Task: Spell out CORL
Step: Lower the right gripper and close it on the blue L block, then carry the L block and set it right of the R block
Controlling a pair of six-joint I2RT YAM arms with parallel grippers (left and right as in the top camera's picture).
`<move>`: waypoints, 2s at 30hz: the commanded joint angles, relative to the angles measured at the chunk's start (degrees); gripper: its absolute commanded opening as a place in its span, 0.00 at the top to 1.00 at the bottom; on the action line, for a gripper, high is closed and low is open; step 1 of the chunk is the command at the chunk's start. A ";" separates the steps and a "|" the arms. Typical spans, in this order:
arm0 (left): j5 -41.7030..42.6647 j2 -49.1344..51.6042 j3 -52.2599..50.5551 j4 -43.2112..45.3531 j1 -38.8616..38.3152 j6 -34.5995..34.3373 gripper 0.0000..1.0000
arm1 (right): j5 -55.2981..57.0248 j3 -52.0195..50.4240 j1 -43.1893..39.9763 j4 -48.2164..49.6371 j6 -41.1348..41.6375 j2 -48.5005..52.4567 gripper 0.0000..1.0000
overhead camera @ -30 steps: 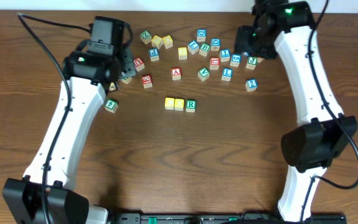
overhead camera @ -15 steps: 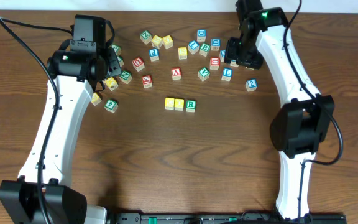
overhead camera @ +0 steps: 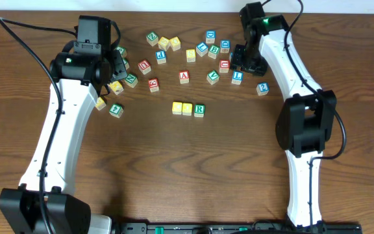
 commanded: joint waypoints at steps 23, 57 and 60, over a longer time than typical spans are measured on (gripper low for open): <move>-0.76 0.24 0.24 -0.17 0.20 0.52 0.63 | 0.15 -0.04 1.18 3.63 -3.17 6.62 0.67; -0.76 0.24 0.24 -0.17 0.22 0.52 0.63 | -10.32 0.07 8.33 -10.97 -15.54 6.40 0.67; -0.76 0.24 0.24 -0.17 0.20 0.52 0.63 | -9.90 0.07 9.42 -10.95 -15.21 6.40 0.67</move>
